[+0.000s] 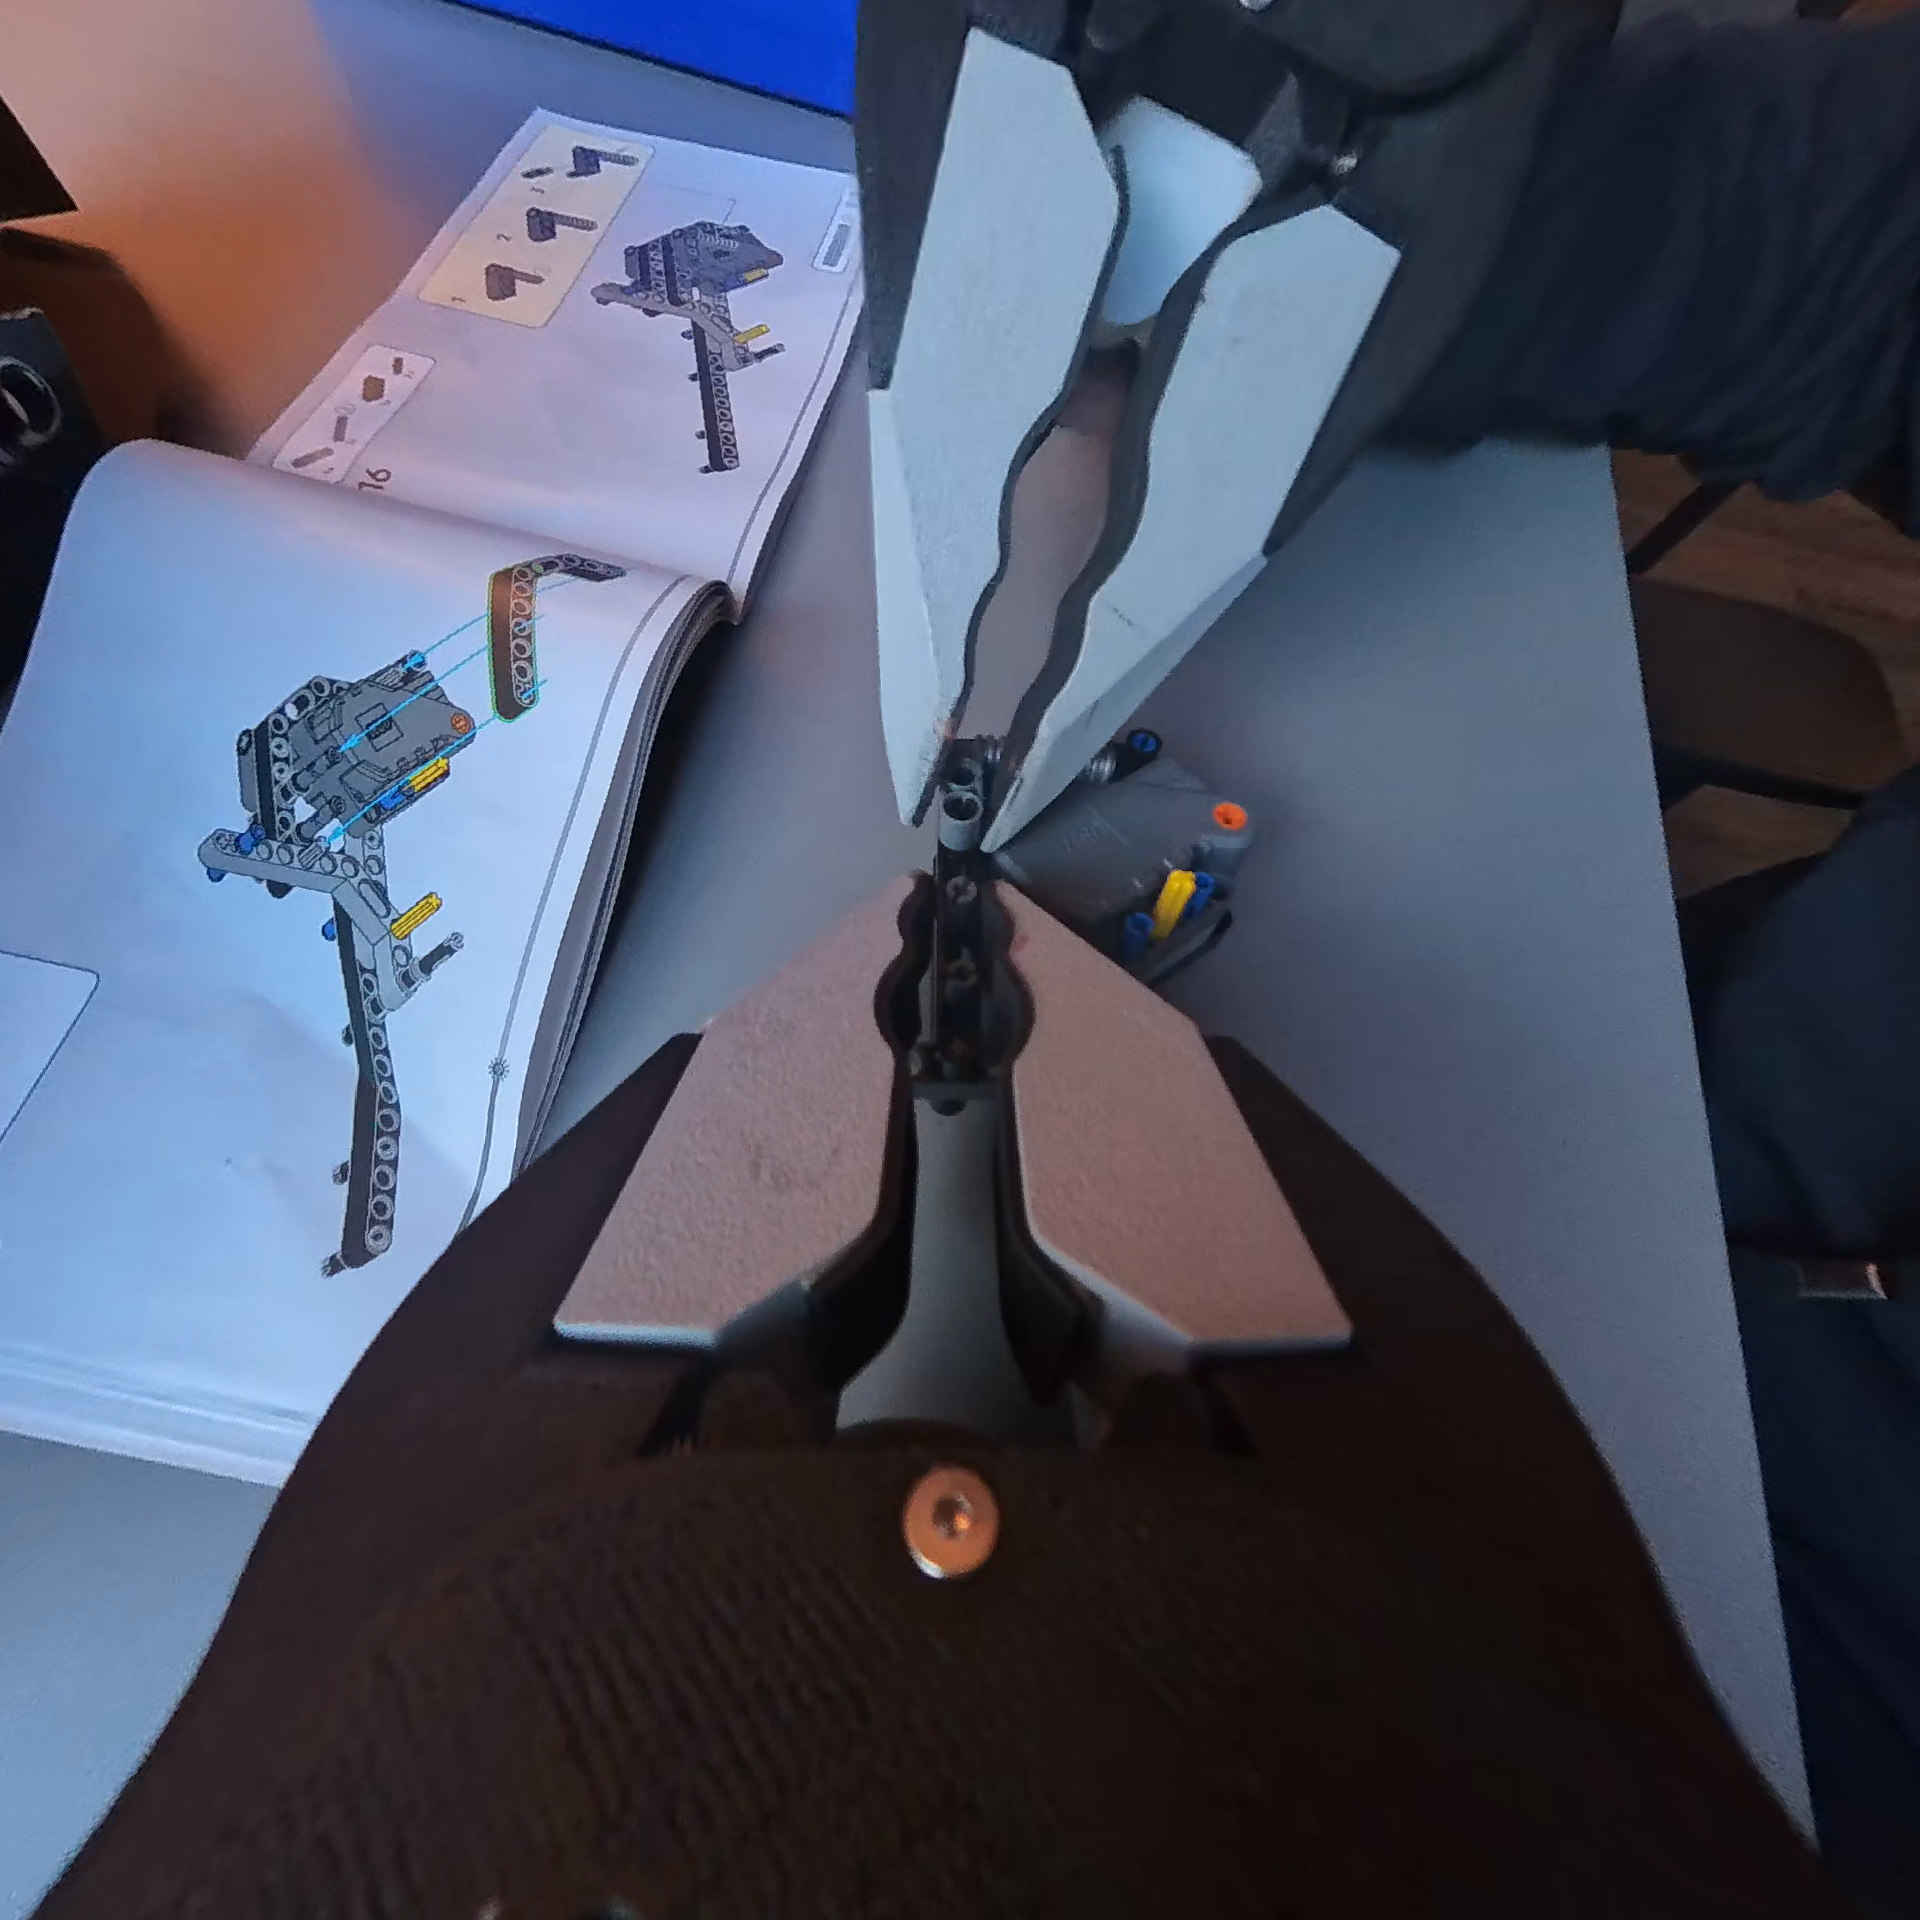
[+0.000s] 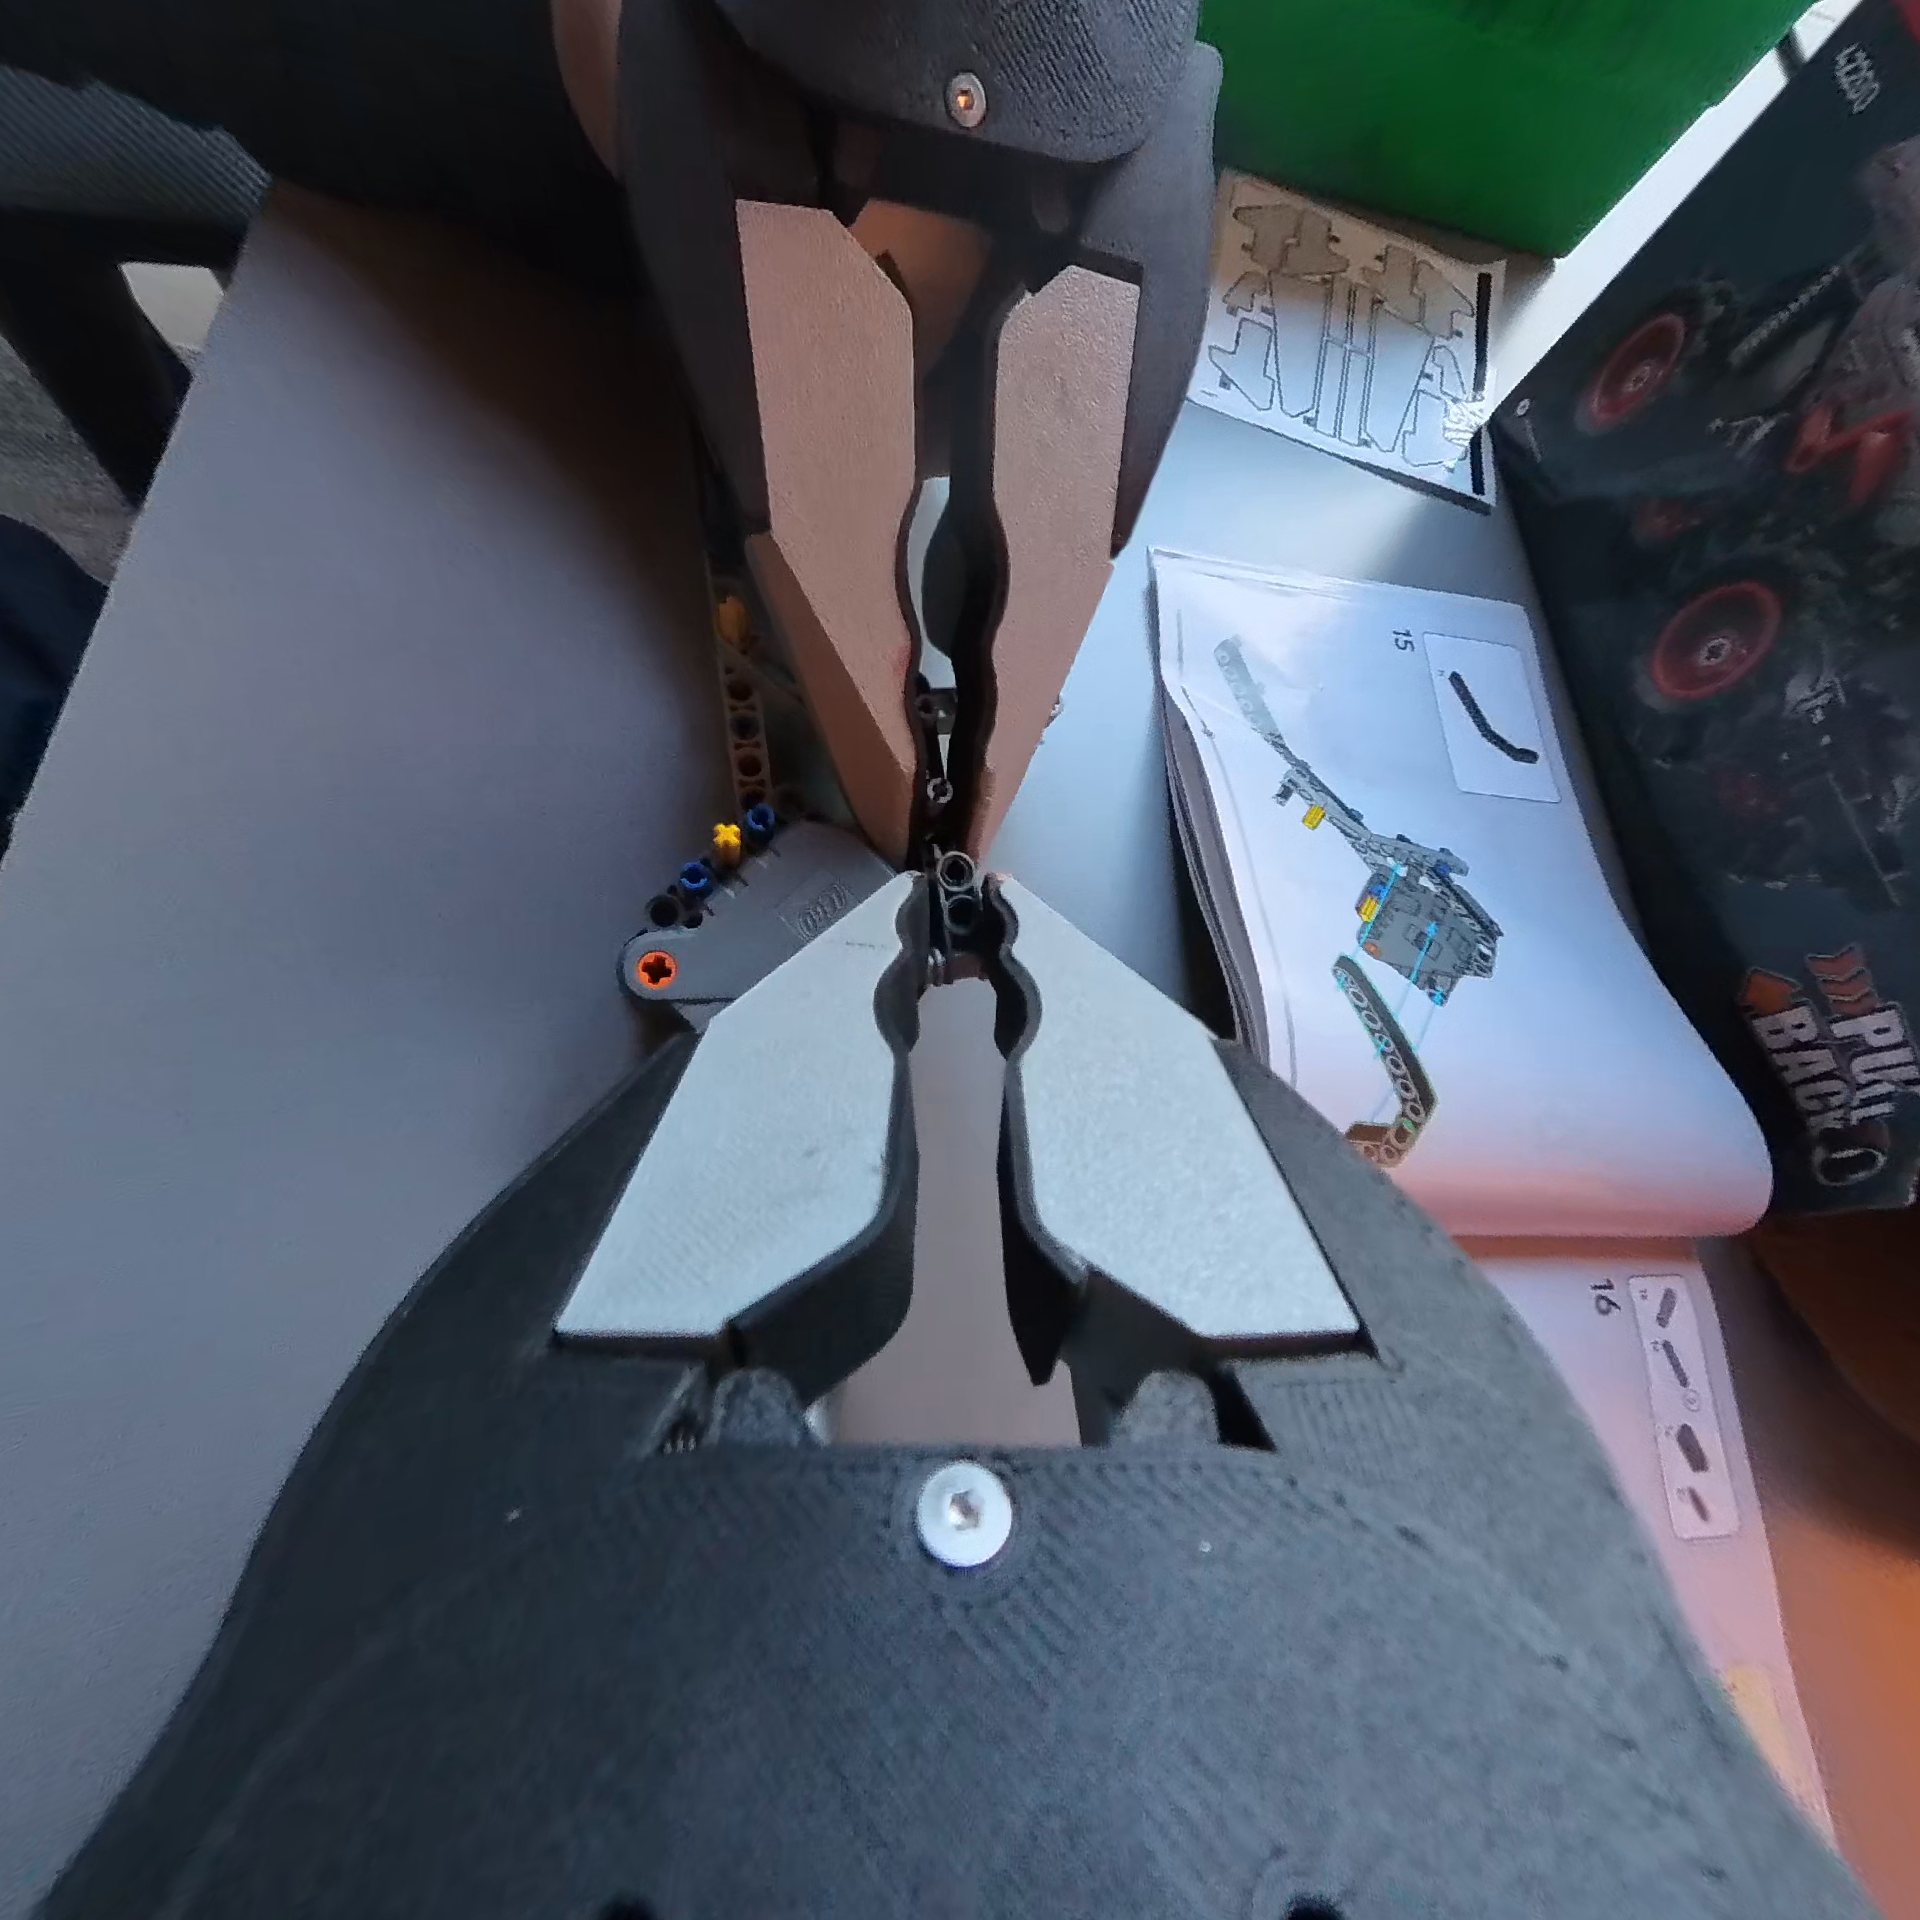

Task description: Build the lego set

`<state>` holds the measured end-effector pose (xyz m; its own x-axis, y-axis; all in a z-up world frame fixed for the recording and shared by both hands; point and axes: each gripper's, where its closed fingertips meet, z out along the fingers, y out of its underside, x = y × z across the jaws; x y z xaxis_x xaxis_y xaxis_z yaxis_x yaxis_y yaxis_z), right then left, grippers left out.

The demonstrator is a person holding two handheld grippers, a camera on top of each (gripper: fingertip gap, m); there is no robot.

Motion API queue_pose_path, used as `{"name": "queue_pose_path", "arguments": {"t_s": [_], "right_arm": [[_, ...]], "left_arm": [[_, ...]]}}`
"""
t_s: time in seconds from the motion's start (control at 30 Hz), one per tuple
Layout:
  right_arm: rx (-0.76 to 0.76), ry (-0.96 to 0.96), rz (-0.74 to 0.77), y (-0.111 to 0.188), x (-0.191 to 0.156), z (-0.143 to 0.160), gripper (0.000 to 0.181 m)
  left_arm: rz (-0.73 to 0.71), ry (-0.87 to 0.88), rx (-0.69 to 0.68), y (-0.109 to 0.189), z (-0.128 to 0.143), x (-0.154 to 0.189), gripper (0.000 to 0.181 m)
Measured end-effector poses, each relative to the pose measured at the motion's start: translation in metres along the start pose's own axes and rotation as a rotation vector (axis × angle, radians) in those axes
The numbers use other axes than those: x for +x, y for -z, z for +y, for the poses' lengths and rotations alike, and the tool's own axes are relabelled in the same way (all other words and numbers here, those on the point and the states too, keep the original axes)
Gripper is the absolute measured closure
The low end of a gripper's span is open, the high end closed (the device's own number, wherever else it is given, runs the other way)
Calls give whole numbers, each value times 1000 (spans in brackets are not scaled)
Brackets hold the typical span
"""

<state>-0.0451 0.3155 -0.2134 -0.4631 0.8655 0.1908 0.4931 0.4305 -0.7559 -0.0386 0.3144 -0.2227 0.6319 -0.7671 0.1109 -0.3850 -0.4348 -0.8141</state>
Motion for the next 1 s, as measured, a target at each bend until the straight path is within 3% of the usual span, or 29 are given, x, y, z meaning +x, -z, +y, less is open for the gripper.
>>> {"name": "queue_pose_path", "arguments": {"t_s": [0.23, 0.33, 0.5, 0.73, 1.0], "right_arm": [[77, -122, -69, -2, 0, -2, 175], [37, -128, -72, -3, -1, 0, 175], [-17, 71, 146, -5, 7, -5, 175], [248, -379, -70, -1, 20, -18, 176], [322, -507, -146, 1, 23, -25, 177]], "left_arm": [[12, 28, 1, 1, 0, -1, 176], [16, 26, -3, 1, 1, 0, 176], [-1, 96, 13, 5, 2, -7, 176], [29, 200, 93, 12, -5, -14, 176], [87, 281, 146, 16, -11, -14, 176]]}}
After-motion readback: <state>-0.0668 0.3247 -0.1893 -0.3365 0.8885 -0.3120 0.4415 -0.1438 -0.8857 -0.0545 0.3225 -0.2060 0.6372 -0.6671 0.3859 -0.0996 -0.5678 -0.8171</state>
